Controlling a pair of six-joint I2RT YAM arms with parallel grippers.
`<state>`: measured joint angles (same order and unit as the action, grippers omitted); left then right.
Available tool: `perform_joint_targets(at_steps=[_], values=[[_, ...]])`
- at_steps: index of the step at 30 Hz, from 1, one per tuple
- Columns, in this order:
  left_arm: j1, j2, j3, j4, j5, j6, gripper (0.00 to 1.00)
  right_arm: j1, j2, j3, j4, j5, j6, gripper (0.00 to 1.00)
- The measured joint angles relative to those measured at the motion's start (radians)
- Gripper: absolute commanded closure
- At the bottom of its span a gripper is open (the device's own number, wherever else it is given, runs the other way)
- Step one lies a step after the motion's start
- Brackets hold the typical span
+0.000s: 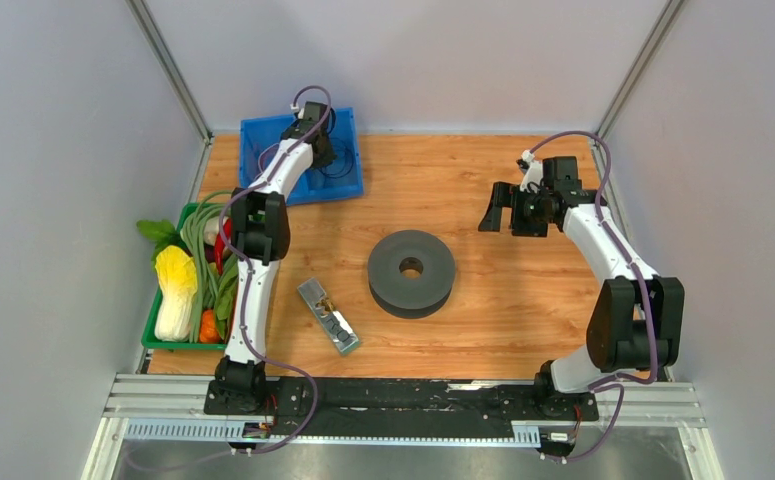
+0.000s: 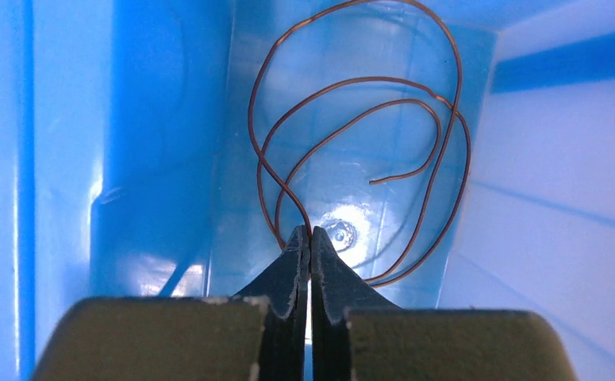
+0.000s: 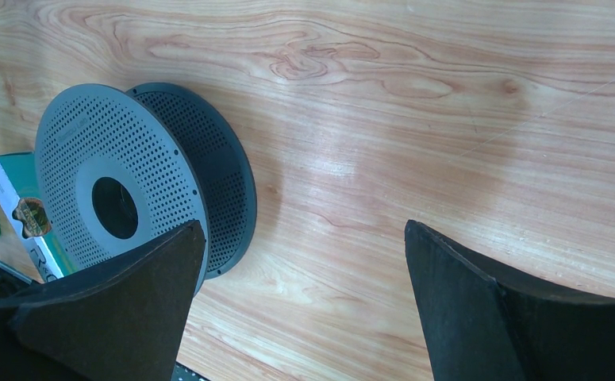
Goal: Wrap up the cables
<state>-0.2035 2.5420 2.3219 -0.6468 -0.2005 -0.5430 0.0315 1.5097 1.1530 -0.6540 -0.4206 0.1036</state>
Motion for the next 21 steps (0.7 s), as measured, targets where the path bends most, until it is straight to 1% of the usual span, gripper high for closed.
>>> perform_joint_targets(at_steps=[3, 7, 9, 11, 16, 21], values=[[-0.008, -0.008, -0.012, 0.031, -0.004, 0.051, 1.00, 0.000, 0.000, 0.000, 0.000, -0.001, 0.000, 0.00], [-0.027, -0.084, -0.117, 0.094, -0.011, 0.132, 1.00, 0.000, 0.000, 0.000, 0.000, -0.017, -0.001, 0.00], [-0.047, -0.154, -0.187, 0.126, -0.011, 0.177, 1.00, 0.000, 0.000, 0.000, -0.001, -0.035, -0.004, 0.00], [-0.060, -0.214, -0.220, 0.144, -0.011, 0.213, 1.00, 0.000, -0.001, 0.002, -0.002, -0.055, -0.008, 0.00], [-0.084, -0.389, -0.226, 0.164, 0.014, 0.302, 1.00, 0.000, -0.021, 0.022, -0.019, -0.103, -0.035, 0.00], [-0.076, -0.585, -0.220, 0.163, 0.122, 0.408, 1.00, 0.000, -0.082, 0.054, -0.045, -0.150, -0.080, 0.00]])
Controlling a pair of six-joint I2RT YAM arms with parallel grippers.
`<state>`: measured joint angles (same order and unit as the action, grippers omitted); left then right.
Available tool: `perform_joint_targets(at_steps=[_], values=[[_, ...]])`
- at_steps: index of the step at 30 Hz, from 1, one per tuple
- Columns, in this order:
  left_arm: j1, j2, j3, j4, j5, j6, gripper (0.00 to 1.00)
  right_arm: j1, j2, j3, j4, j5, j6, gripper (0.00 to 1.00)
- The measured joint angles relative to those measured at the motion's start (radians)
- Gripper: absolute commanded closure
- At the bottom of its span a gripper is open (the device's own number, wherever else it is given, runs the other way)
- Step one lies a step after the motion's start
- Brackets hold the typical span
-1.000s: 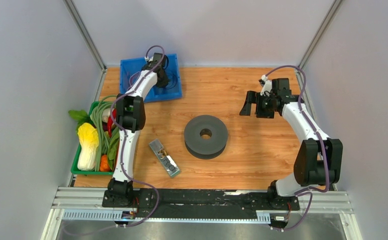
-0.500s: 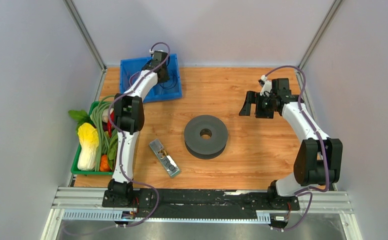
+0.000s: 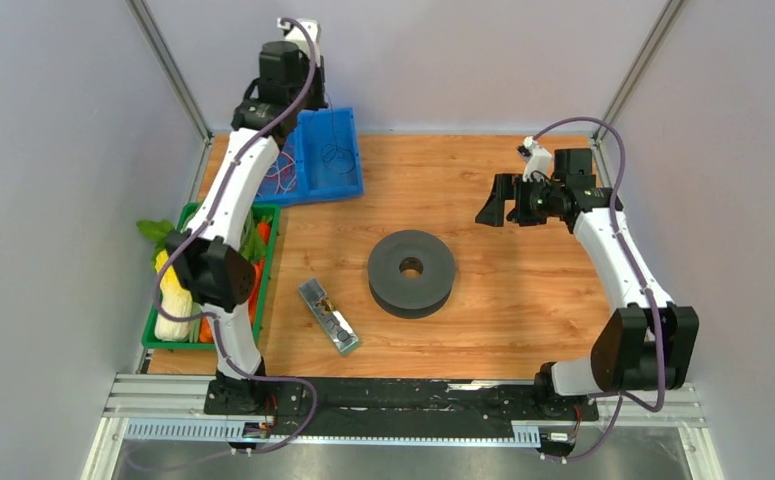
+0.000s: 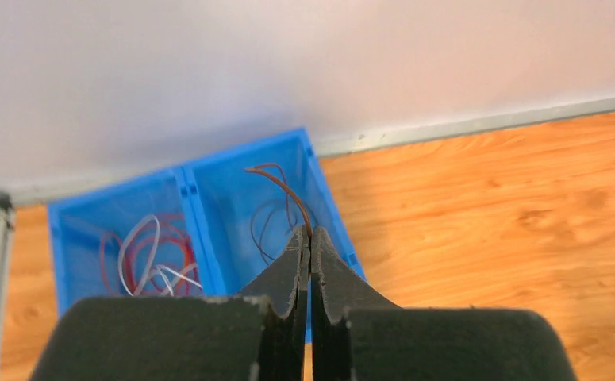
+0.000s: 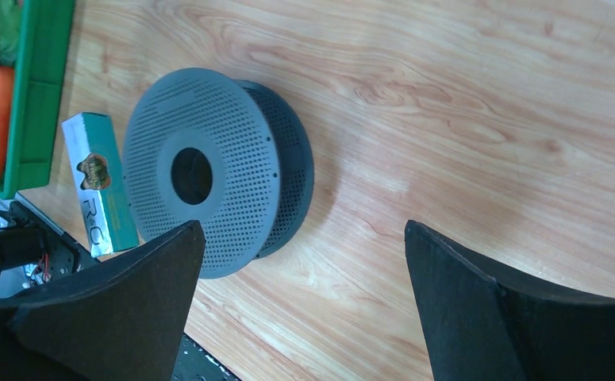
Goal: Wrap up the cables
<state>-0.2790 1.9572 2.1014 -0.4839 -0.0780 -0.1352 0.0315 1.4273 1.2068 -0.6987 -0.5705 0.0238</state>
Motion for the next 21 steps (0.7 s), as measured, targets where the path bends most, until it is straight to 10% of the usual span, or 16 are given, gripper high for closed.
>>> perform_joint_targets(at_steps=[21], values=[[-0.118, -0.384, 0.297, -0.093, 0.535, 0.068, 1.00, 0.007, -0.313, 0.065, 0.050, -0.249, -0.174, 0.00]])
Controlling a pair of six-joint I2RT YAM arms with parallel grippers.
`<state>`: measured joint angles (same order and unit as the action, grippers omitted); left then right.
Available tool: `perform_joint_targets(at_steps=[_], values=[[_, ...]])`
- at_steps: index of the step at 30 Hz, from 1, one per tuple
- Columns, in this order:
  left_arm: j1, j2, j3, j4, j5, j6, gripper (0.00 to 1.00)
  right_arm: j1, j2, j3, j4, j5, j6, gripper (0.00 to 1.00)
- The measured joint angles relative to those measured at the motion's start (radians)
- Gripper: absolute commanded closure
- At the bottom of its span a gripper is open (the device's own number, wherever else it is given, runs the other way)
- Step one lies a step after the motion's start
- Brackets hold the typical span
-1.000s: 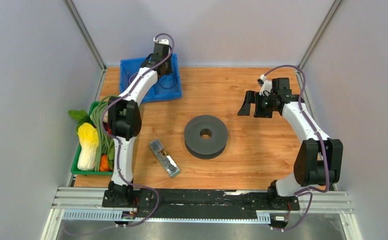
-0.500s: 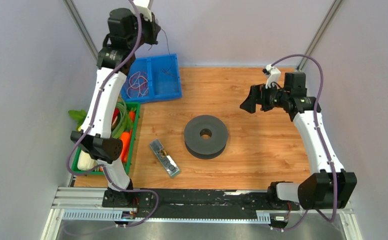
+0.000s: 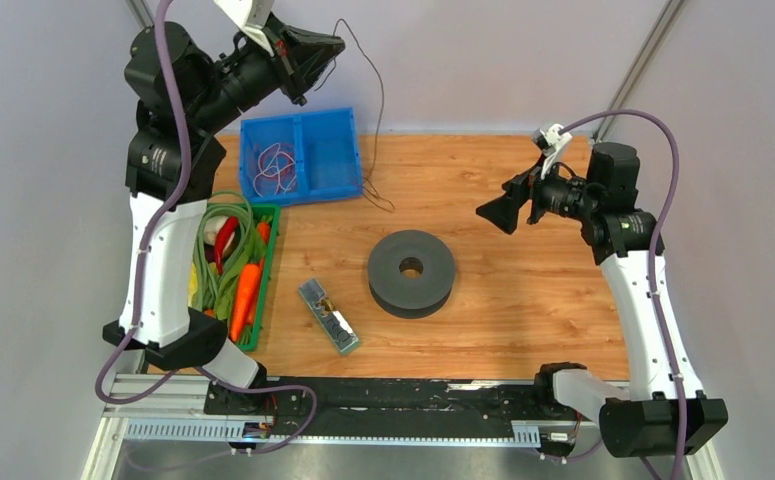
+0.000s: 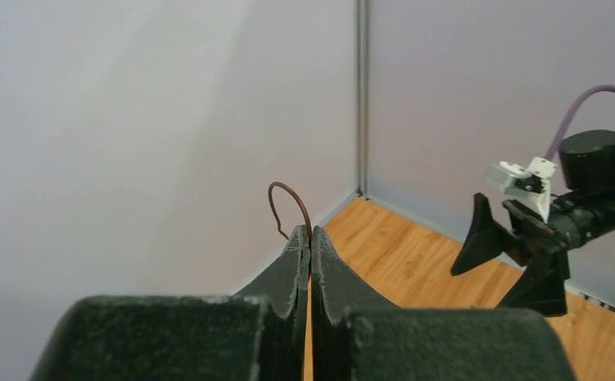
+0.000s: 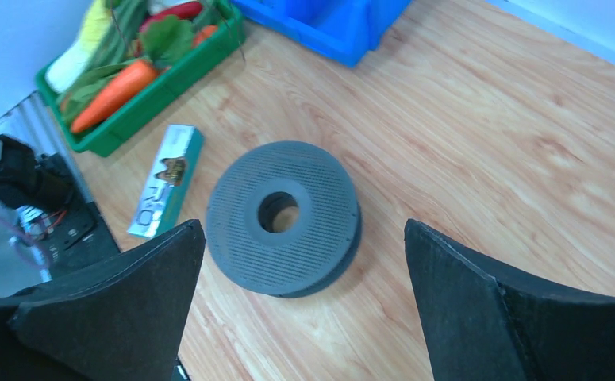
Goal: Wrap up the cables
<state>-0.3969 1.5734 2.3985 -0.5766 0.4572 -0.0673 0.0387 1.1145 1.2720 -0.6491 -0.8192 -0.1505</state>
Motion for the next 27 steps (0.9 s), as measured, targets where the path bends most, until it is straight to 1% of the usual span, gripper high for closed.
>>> perform_joint_targets(at_steps=[4, 6, 9, 12, 16, 20, 27], values=[[-0.018, -0.030, -0.002, -0.022, 0.051, -0.029, 1.00, 0.058, -0.010, -0.005, 0.021, -0.082, -0.002, 0.00], [-0.026, -0.040, -0.014, -0.033, 0.071, -0.039, 1.00, 0.128, -0.022, -0.022, 0.020, -0.098, -0.014, 0.00], [-0.039, -0.055, -0.050, -0.048, 0.101, -0.048, 1.00, 0.254, -0.040, -0.053, 0.020, -0.082, -0.034, 0.00], [-0.050, -0.061, -0.074, -0.059, 0.127, -0.060, 1.00, 0.336, -0.044, -0.085, 0.034, -0.060, -0.037, 0.00], [-0.054, -0.070, -0.089, -0.072, 0.157, -0.074, 1.00, 0.363, -0.024, -0.120, 0.095, 0.000, -0.001, 0.00], [-0.055, -0.091, -0.097, -0.078, 0.181, -0.087, 1.00, 0.378, 0.052, -0.127, 0.164, 0.067, 0.067, 0.00], [-0.057, -0.134, -0.101, -0.076, 0.212, -0.092, 1.00, 0.393, 0.201, -0.113, 0.262, 0.106, 0.253, 0.00]])
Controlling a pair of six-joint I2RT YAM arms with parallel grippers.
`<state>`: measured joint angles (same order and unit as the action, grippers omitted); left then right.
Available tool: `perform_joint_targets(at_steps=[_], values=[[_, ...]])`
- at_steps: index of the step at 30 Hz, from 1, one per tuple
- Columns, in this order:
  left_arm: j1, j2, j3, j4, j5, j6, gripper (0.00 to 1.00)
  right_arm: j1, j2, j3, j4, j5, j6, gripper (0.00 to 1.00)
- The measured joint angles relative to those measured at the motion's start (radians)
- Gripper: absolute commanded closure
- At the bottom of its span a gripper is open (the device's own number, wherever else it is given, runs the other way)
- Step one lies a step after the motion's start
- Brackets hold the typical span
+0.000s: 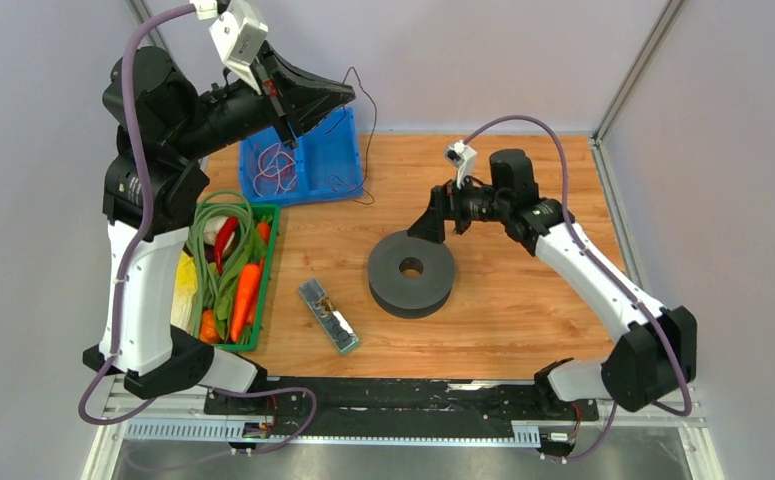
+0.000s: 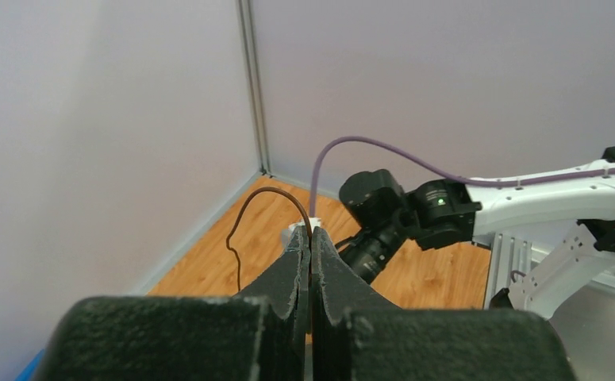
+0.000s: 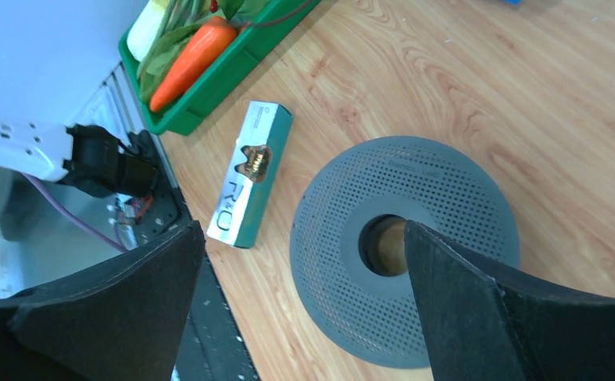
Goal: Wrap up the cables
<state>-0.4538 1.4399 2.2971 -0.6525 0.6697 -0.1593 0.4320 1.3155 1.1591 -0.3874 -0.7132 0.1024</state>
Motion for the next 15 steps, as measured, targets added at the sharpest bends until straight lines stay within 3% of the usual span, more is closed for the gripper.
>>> perform_joint_targets(at_steps=[7, 12, 15], values=[[-0.003, -0.009, -0.014, 0.007, 0.008, -0.001, 1.00, -0.005, 0.164, 0.067, 0.073, -0.065, 0.267, 0.00], [-0.008, -0.011, -0.051, 0.010, 0.010, -0.014, 1.00, -0.023, 0.181, 0.064, 0.118, -0.136, 0.444, 0.00], [-0.015, -0.011, -0.054, 0.014, 0.010, -0.022, 1.00, 0.006, 0.174, 0.013, 0.135, -0.174, 0.469, 0.00]])
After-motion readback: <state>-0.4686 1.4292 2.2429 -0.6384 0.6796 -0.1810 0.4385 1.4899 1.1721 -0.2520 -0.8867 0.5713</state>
